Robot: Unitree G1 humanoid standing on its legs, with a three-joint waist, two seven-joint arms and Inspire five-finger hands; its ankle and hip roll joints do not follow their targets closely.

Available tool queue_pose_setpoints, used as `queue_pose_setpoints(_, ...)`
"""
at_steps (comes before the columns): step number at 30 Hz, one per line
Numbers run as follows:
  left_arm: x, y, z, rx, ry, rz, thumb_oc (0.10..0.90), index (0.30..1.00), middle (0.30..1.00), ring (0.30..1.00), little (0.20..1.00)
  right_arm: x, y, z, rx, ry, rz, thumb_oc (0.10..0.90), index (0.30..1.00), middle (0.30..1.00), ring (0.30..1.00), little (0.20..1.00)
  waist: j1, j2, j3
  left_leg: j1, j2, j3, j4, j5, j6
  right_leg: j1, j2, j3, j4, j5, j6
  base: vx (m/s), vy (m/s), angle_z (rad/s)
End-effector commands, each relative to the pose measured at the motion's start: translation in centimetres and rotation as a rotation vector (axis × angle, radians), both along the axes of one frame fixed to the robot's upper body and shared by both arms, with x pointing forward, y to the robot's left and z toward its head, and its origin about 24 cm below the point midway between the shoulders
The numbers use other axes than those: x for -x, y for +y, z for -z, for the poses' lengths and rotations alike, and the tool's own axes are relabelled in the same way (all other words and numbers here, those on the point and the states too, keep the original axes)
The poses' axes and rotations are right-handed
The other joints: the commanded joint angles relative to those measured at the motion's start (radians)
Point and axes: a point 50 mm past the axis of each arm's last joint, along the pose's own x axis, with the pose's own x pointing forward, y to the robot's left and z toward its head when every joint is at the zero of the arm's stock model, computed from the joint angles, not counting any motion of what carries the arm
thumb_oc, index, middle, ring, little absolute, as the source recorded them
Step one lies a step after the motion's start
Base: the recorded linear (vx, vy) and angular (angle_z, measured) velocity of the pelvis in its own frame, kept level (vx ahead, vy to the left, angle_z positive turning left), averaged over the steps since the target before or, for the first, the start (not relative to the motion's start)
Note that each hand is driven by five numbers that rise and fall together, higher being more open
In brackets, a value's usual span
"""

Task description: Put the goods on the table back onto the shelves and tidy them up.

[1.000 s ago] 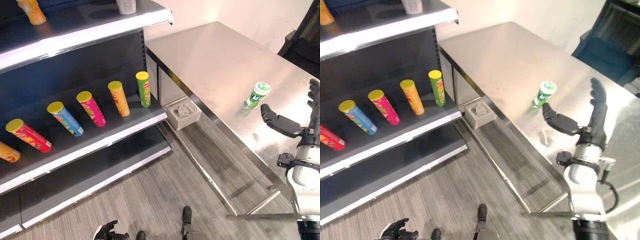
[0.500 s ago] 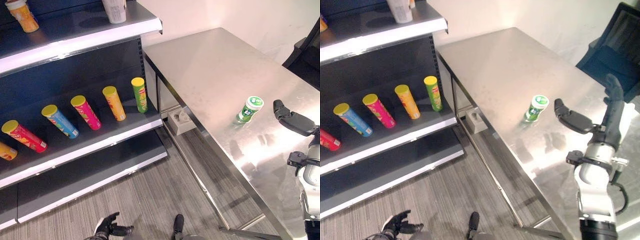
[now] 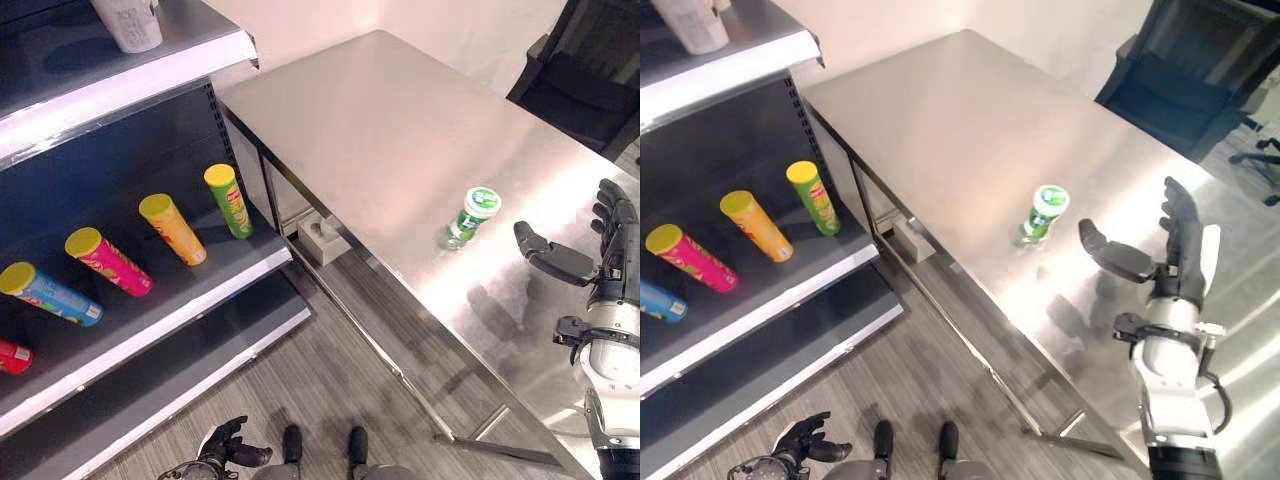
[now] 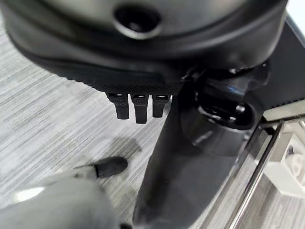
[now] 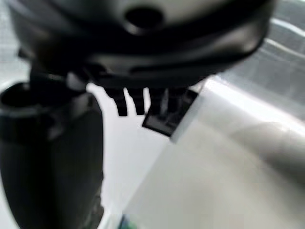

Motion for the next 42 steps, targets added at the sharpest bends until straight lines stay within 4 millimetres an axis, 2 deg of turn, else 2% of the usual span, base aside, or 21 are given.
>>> queue_pose_setpoints(1,2.2,2.5,0.1,-0.070,0.058,0.019,0.800,0.900,0.900,0.900,0.900,0.0,1.5,-5.6,0.109,-0.233,-0.118,0.800,0.900,0.900,0.900,0.900,0.055,-0.042,-0.103,-0.018,0.046,0.008,0.001,-0.049,-0.055,0.050,-0.088,0.004,0.006,-0.055,0.143,0.04,0.075,-0.10)
queue_pose_setpoints(6,3.0,2.4,0.4,-0.069,0.087,0.029,0.800,0.900,0.900,0.900,0.900,0.0,1.8,-4.8,0.147,-0.166,-0.157,0.800,0.900,0.900,0.900,0.900,0.052,-0.046,-0.101,-0.018,0.042,0.020,0.001,-0.057,-0.050,0.041,-0.101,0.004,0.006,-0.049,0.155,0.02,0.042,-0.02)
queue_pose_setpoints(24,2.7,2.4,0.3,-0.081,0.070,0.037,0.800,0.900,0.900,0.900,0.900,-0.2,1.1,-1.9,0.179,-0.015,-0.104,0.800,0.900,0.900,0.900,0.900,0.057,-0.053,-0.092,-0.012,0.039,0.018,0.001,-0.069,-0.043,0.035,-0.116,-0.021,0.006,-0.037,0.166,0.01,0.003,0.00)
queue_pose_setpoints(30,3.0,2.3,0.4,-0.081,0.087,0.043,0.800,0.900,0.900,0.900,0.900,-1.3,0.7,-0.8,0.103,0.001,-0.051,0.800,0.900,0.900,0.900,0.900,0.075,-0.054,-0.081,-0.021,0.040,0.002,0.001,-0.067,-0.044,0.031,-0.116,-0.037,0.006,-0.039,0.166,0.02,-0.018,0.04)
queue_pose_setpoints(42,2.9,2.5,0.3,-0.089,0.084,0.029,0.800,0.900,0.900,0.900,0.900,-2.6,1.5,-0.8,0.047,-0.026,-0.046,0.800,0.900,0.900,0.900,0.900,0.093,-0.051,-0.070,-0.029,0.035,-0.013,0.001,-0.067,-0.043,0.028,-0.116,-0.051,0.006,-0.040,0.165,0.01,-0.005,0.05)
